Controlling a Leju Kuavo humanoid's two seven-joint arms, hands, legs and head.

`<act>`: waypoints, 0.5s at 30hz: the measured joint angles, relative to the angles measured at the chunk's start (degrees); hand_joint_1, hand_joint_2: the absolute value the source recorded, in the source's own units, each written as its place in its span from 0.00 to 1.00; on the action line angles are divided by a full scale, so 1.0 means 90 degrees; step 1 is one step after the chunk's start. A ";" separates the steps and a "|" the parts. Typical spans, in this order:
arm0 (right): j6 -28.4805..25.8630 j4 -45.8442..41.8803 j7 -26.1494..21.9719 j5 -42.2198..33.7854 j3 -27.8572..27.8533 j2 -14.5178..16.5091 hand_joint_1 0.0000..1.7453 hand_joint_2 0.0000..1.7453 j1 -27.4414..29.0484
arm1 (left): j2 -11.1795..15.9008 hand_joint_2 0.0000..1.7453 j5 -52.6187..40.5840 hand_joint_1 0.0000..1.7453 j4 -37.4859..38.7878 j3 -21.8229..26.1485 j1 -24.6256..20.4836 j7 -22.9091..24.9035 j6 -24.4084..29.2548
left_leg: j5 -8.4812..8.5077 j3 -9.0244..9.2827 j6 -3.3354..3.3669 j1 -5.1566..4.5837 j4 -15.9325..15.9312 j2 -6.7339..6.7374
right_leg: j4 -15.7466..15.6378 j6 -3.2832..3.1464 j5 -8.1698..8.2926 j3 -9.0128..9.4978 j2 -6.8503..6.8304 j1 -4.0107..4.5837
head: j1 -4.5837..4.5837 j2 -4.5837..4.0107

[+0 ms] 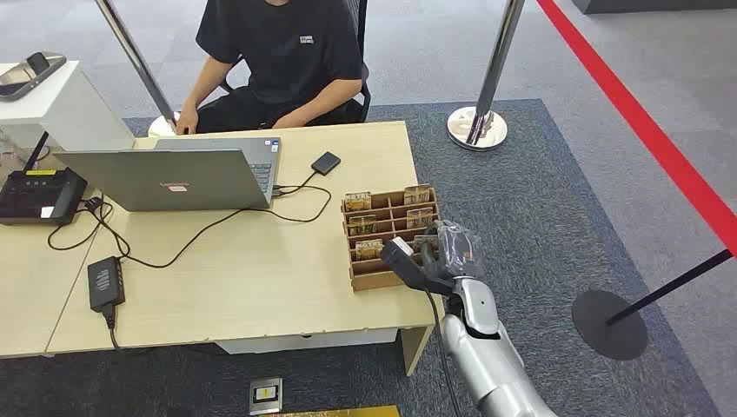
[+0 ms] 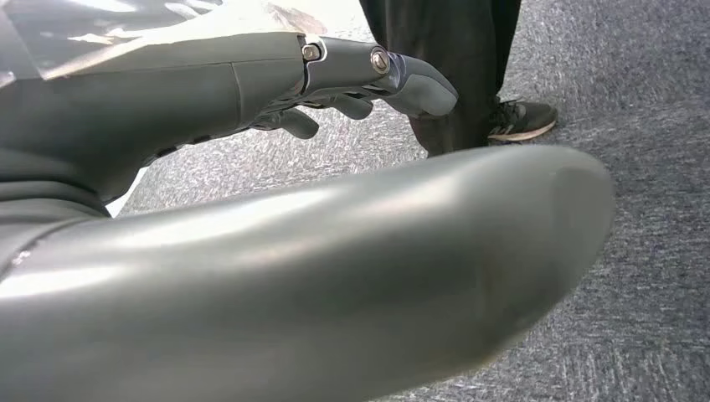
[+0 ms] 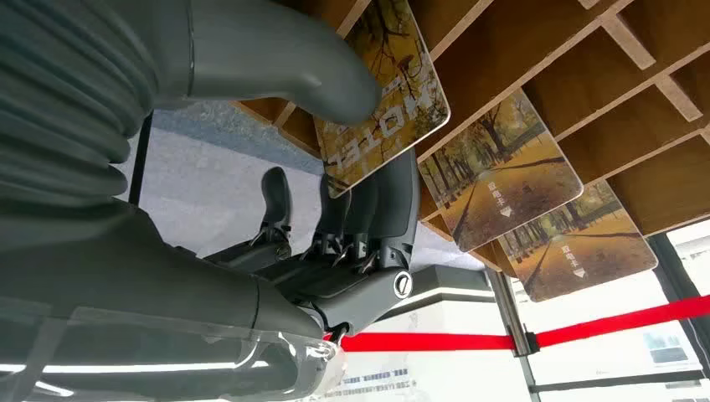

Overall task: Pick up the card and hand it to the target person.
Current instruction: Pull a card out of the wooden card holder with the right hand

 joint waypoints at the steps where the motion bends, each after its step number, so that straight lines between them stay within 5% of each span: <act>1: 0.0000 0.0000 -0.0016 -0.0019 0.0000 0.0000 0.84 1.00 0.0003 | 0.0000 0.00 0.0005 0.00 0.0000 0.0000 0.0000 0.0000 0.0000 | 0.0000 0.0000 0.0000 0.0000 0.0000 0.0000 | 0.0000 0.0000 0.0000 0.0000 0.0000 0.0000 | 0.0000 0.0000; 15: 0.0004 0.0004 -0.0258 -0.0310 0.0000 0.0005 0.83 1.00 0.0010 | 0.0000 0.00 0.0033 0.00 0.0000 0.0000 0.0001 -0.0002 0.0000 | 0.0005 -0.0002 -0.0001 0.0000 0.0000 0.0000 | 0.0000 -0.0001 0.0006 0.0000 0.0000 0.0000 | -0.0002 0.0000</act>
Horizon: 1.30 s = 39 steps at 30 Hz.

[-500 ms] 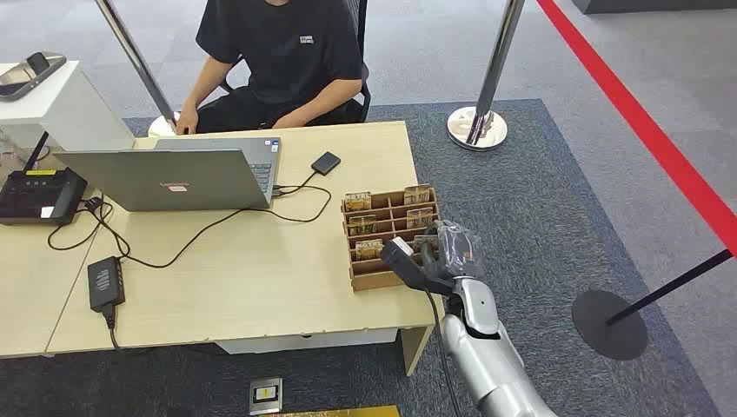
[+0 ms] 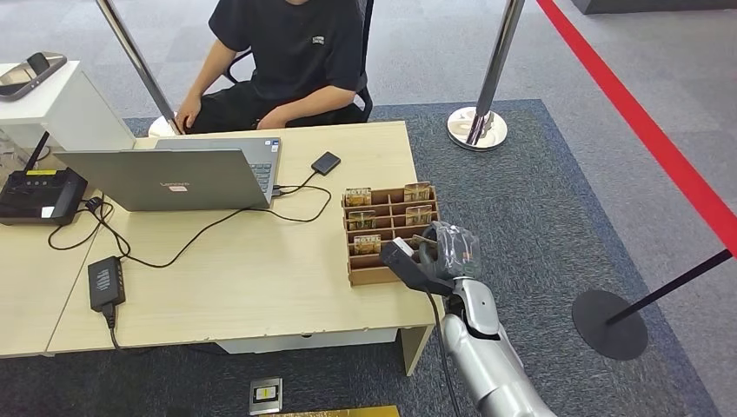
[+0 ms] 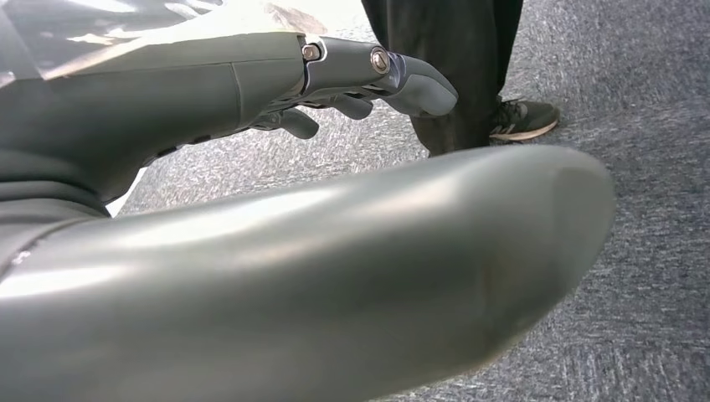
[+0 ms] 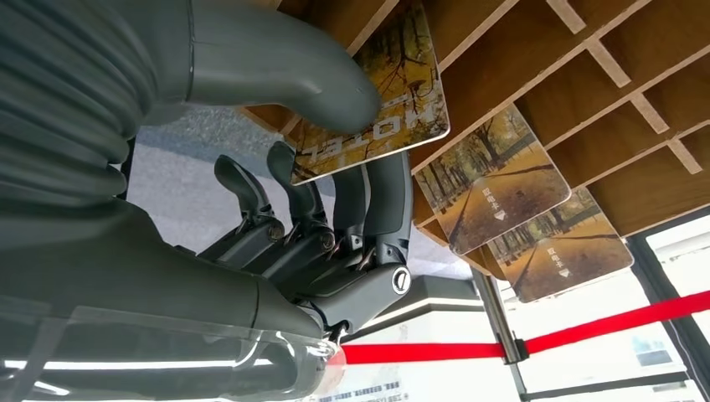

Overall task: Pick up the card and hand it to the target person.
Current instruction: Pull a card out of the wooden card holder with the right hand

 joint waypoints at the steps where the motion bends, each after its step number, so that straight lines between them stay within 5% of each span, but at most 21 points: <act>1: 0.0000 0.0001 -0.0007 -0.0016 0.0000 0.0001 0.83 1.00 0.0000 | 0.0000 0.00 0.0000 0.00 0.0000 0.0000 0.0000 -0.0001 0.0000 | 0.0000 0.0000 0.0000 0.0000 0.0000 0.0000 | 0.0000 0.0000 0.0000 0.0000 0.0000 0.0000 | 0.0001 0.0000; 13: 0.0057 -0.0196 -0.0101 -0.0103 0.0009 -0.0001 0.84 1.00 0.0047 | 0.0002 0.00 0.0007 0.00 0.0000 0.0001 0.0004 -0.0001 -0.0001 | 0.0000 -0.0001 0.0000 0.0000 0.0000 0.0000 | 0.0000 0.0000 0.0000 -0.0001 0.0000 0.0000 | 0.0000 0.0000; 25: 0.0271 -0.1328 -0.0073 -0.0038 0.0137 -0.0051 0.78 1.00 0.0320 | 0.0002 0.00 0.0075 0.00 0.0000 0.0002 0.0022 -0.0031 -0.0002 | 0.0000 -0.0001 0.0000 0.0000 0.0000 0.0000 | 0.0000 0.0000 0.0000 -0.0001 0.0000 0.0000 | 0.0002 0.0000; 39: 0.0774 -0.2771 -0.0448 -0.0554 0.0445 -0.0109 0.86 1.00 0.0562 | 0.0002 0.00 0.0063 0.00 0.0000 0.0002 0.0028 -0.0032 0.0000 | 0.0001 -0.0002 0.0001 0.0000 0.0000 0.0000 | 0.0000 0.0003 0.0003 -0.0002 0.0000 0.0000 | 0.0001 0.0000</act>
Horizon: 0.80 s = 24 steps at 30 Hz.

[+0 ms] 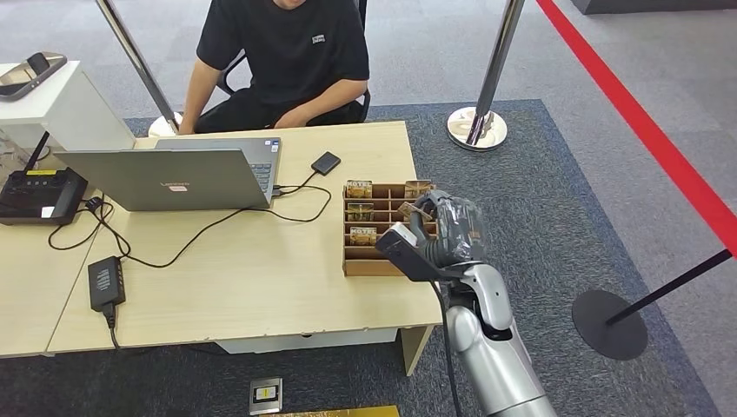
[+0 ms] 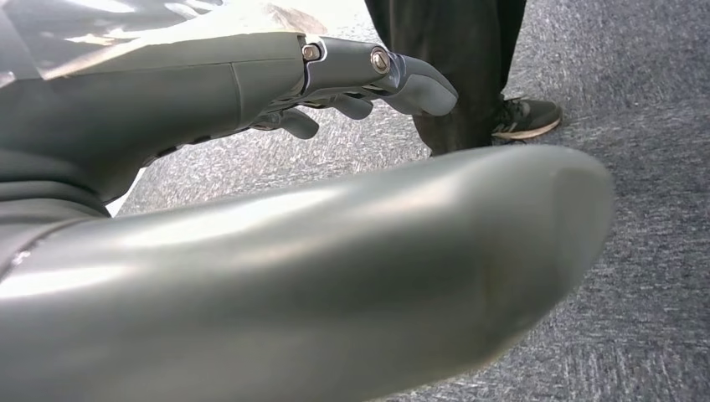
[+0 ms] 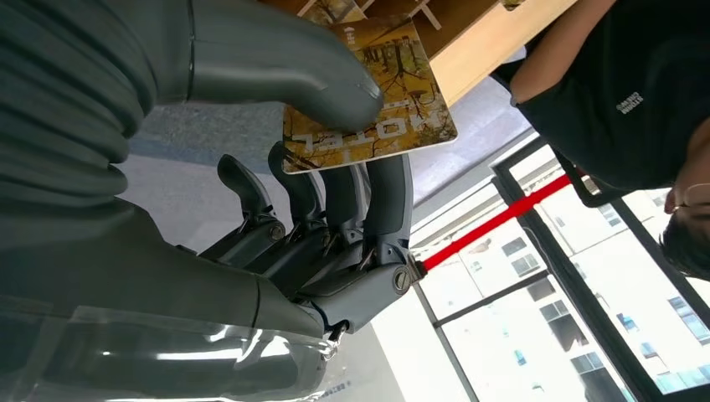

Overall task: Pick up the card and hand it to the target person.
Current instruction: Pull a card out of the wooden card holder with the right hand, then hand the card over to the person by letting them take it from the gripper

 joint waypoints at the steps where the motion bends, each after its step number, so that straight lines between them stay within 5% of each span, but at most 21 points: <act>1: 0.0011 -0.0021 -0.0005 -0.0007 0.0021 0.0001 0.87 1.00 -0.0005 | 0.0000 0.00 -0.0007 0.00 0.0000 -0.0001 -0.0001 0.0004 -0.0001 | 0.0000 0.0000 0.0000 0.0000 0.0000 0.0000 | 0.0000 0.0000 0.0000 0.0000 0.0000 0.0000 | 0.0001 0.0000; 24: -0.0201 0.1655 -0.0571 -0.0669 0.0319 0.0656 0.97 1.00 -0.1768 | -0.0002 0.00 -0.0333 0.00 0.0000 -0.0320 -0.0112 0.0257 -0.0083 | 0.0011 -0.0003 -0.0007 0.0001 0.0000 0.0000 | 0.0004 -0.0002 0.0006 -0.0001 0.0000 0.0000 | 0.0001 0.0000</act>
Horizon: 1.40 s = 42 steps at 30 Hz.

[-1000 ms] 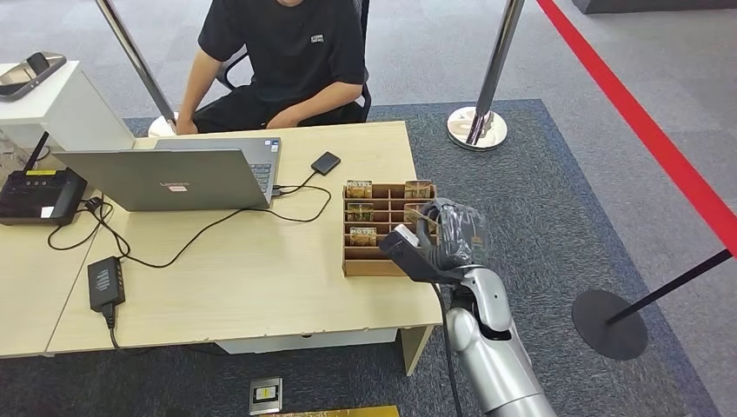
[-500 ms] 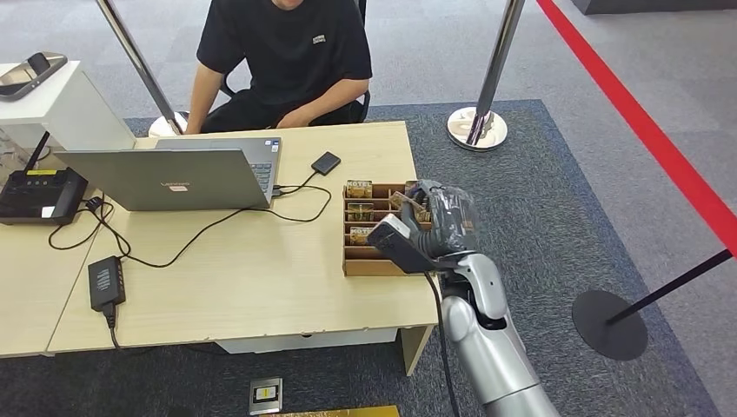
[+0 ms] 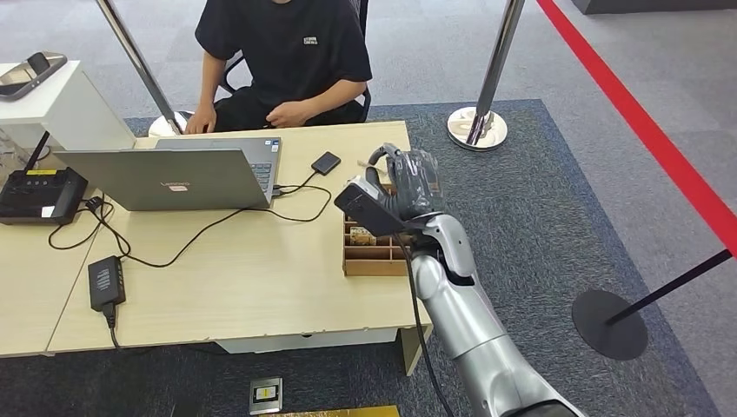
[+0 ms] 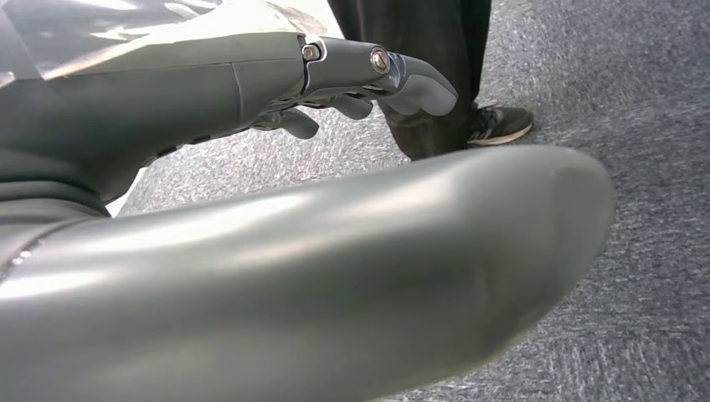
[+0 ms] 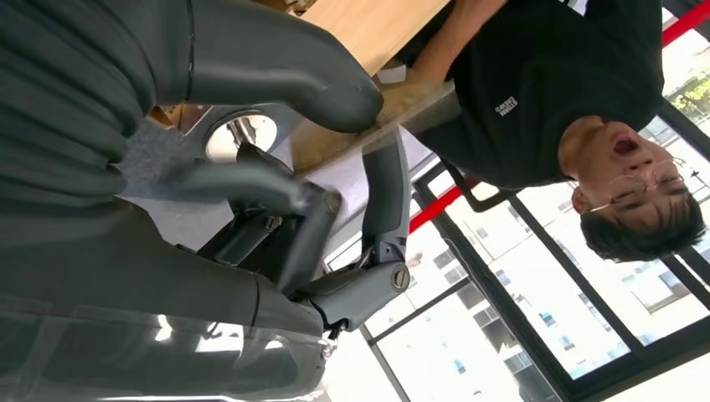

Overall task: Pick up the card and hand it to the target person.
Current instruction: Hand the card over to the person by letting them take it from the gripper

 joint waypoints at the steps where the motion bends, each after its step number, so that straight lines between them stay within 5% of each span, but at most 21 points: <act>1: -0.0032 0.0080 0.0001 -0.0005 0.0010 0.0027 0.97 1.00 -0.0066 | 0.0000 0.00 -0.0005 0.00 0.0000 -0.0006 -0.0001 0.0011 -0.0002 | 0.0000 0.0000 0.0000 0.0000 0.0000 0.0000 | 0.0000 0.0000 0.0000 0.0000 0.0000 0.0000 | -0.0001 0.0000; 33: -0.0203 0.1495 0.0288 0.0311 0.0196 0.0492 0.89 1.00 -0.0929 | -0.0010 0.00 -0.0106 0.00 -0.0001 -0.0158 -0.0042 0.0118 -0.0060 | 0.0001 -0.0002 -0.0001 0.0000 0.0000 -0.0001 | 0.0000 0.0002 0.0002 -0.0003 0.0000 0.0000 | -0.0001 0.0000; 36: -0.0244 0.1624 0.0296 0.0351 0.0197 0.0499 0.76 1.00 -0.0966 | -0.0010 0.00 -0.0107 0.00 0.0000 -0.0158 -0.0043 0.0123 -0.0060 | 0.0001 -0.0002 -0.0001 0.0000 0.0000 -0.0001 | -0.0001 0.0002 0.0003 -0.0003 0.0000 0.0000 | -0.0001 0.0000; 40: -0.0265 0.1773 0.0372 0.0405 0.0198 0.0500 0.00 1.00 -0.0997 | -0.0010 0.00 -0.0108 0.00 0.0000 -0.0158 -0.0045 0.0135 -0.0060 | 0.0001 -0.0001 -0.0002 0.0000 0.0000 -0.0001 | -0.0001 0.0002 0.0003 -0.0003 0.0000 0.0000 | -0.0001 0.0000; 42: -0.0273 0.1858 0.0448 0.0449 0.0198 0.0499 0.00 1.00 -0.1005 | -0.0010 0.00 -0.0109 0.00 0.0000 -0.0158 -0.0046 0.0142 -0.0061 | 0.0001 -0.0001 -0.0002 0.0000 0.0000 -0.0001 | -0.0001 0.0002 0.0003 -0.0003 0.0000 0.0000 | -0.0001 0.0000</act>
